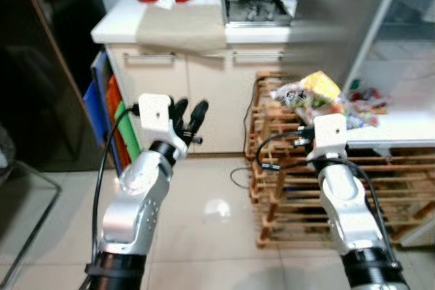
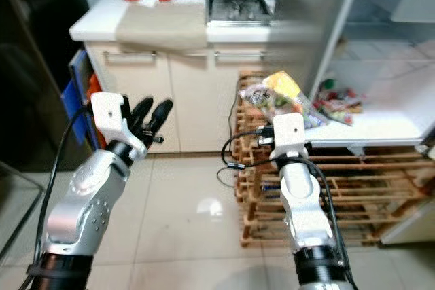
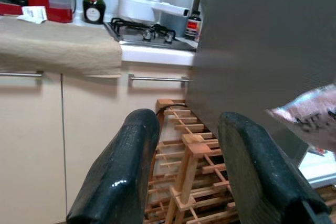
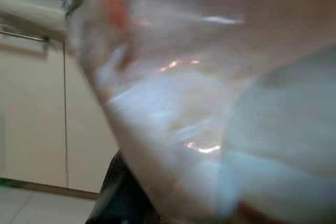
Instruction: Restocking fridge
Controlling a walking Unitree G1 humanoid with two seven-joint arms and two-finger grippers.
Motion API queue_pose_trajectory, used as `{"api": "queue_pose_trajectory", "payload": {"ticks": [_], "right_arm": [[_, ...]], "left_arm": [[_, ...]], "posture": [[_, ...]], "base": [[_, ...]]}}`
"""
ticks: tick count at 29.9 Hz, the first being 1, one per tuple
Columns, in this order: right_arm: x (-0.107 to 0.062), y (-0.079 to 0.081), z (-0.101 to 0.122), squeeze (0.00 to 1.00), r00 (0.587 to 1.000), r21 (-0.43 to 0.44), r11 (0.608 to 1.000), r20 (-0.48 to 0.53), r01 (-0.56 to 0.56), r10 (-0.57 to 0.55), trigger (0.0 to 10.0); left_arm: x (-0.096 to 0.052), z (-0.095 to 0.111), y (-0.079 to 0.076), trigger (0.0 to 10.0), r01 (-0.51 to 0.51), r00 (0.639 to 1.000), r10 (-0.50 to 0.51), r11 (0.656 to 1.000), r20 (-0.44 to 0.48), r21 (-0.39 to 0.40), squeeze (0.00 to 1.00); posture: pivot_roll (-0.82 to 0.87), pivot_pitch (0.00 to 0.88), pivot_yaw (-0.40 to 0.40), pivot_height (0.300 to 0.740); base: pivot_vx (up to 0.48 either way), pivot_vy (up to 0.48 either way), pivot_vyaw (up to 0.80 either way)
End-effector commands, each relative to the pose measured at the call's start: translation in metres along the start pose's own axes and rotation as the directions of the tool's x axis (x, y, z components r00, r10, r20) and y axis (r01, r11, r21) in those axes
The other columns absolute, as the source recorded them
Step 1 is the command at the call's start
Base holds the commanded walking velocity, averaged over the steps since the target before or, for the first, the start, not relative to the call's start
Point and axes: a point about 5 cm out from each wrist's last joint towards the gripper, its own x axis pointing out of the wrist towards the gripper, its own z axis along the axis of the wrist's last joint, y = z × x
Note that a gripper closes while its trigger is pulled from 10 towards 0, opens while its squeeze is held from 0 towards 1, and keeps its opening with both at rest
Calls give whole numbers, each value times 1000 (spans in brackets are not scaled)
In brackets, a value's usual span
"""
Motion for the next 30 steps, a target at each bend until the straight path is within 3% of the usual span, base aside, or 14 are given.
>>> {"api": "queue_pose_trajectory", "payload": {"ticks": [1, 21, 23, 26, 30], "right_arm": [[5, -9, 9, 0, 998, 0, 999, 39, 41, -41, 0], [5, -4, 5, 0, 999, 3, 1000, 28, 30, -30, 0], [6, -3, 6, 0, 999, 4, 1000, 30, 27, -27, 0], [6, -3, 6, 0, 999, 4, 1000, 31, 26, -27, 0], [7, -2, 6, 0, 999, 6, 1000, 30, 22, -23, 0]], "left_arm": [[6, -1, -1, 10000, 14, 1000, -14, 1000, -1, -3, 0], [11, -13, 3, 10000, 11, 999, -10, 1000, -38, 23, 0], [12, -17, 6, 10000, -10, 998, 14, 998, -61, 68, 0], [12, -16, 6, 10000, -3, 999, 6, 998, -49, 69, 0], [12, -8, -4, 10000, 89, 996, -89, 995, 4, 49, 0]], "posture": [[-130, 0, 78, 740], [-130, 0, 66, 740], [-130, 0, 67, 740], [-131, 0, 68, 740], [-133, 0, 70, 740]], "base": [[0, -480, 0], [0, -480, 0], [0, 0, 0], [0, 0, 0], [191, 0, 0]]}}
